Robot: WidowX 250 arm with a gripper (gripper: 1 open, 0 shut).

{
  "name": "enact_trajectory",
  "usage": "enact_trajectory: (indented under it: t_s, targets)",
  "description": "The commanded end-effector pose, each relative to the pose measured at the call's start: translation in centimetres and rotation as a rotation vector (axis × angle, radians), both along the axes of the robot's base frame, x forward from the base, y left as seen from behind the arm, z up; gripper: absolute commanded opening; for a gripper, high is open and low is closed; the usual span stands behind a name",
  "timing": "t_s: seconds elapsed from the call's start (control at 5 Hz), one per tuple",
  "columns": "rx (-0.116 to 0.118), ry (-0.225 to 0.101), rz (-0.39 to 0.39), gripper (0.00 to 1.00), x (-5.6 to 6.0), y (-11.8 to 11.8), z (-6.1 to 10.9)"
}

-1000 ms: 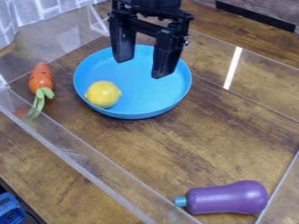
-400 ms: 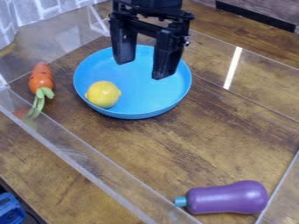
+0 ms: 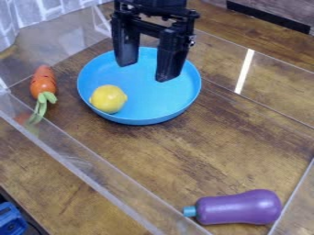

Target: Remove the purple eggplant from the blue tray and put it on the table

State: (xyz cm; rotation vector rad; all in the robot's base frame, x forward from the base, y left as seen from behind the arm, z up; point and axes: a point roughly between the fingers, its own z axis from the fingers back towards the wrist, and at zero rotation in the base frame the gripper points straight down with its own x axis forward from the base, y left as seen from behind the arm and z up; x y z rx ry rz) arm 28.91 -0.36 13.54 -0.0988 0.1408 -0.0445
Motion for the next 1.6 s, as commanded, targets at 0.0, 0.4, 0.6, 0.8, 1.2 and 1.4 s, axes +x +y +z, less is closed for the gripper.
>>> enact_trajectory:
  t_s: [0.0,0.4,0.6,0.8,1.2,1.4]
  targets:
    - [-0.005,-0.065,0.002,1.00,0.7,0.0,1.9]
    - [-0.016,-0.046,-0.018,1.00,0.6,-0.5,1.7]
    - [-0.022,-0.035,-0.029,1.00,0.7,-0.8,1.6]
    - [-0.029,-0.026,-0.038,1.00,0.6,-1.0,1.4]
    - [-0.032,0.000,-0.083,1.00,0.5,-1.7,0.2]
    - [-0.034,0.013,-0.098,1.00,0.4,-2.0,-0.4]
